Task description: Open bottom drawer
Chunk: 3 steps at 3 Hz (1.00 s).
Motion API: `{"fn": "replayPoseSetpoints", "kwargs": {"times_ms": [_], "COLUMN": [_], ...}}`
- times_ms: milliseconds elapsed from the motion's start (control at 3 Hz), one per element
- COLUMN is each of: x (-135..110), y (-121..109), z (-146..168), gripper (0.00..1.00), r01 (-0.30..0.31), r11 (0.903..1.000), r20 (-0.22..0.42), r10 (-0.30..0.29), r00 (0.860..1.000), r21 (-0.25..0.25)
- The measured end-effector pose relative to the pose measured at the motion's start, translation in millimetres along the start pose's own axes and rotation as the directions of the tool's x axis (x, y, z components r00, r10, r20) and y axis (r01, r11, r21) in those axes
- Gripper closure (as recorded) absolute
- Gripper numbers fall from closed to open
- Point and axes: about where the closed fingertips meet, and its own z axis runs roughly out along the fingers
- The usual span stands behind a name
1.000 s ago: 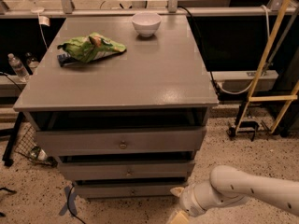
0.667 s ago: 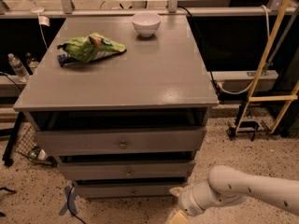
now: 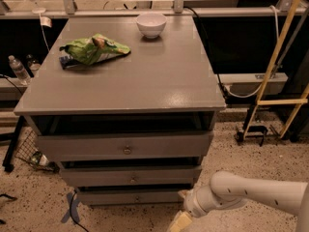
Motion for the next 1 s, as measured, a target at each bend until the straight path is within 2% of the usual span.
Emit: {"fn": "replayPoseSetpoints", "kwargs": {"times_ms": [333,667,1000], "x": [13,23,26], "y": [-23,-40,-58], "z": [14,28,48], "gripper": [0.00,0.00,0.00], "r01": [0.002,0.008,0.030], "r11": [0.9968,0.9887,0.9854], "r20": [-0.001,0.036,0.070], "r10": [-0.001,-0.014,-0.042], "r00": [1.000,0.999,0.997], "r21": [0.080,0.149,0.168]}}
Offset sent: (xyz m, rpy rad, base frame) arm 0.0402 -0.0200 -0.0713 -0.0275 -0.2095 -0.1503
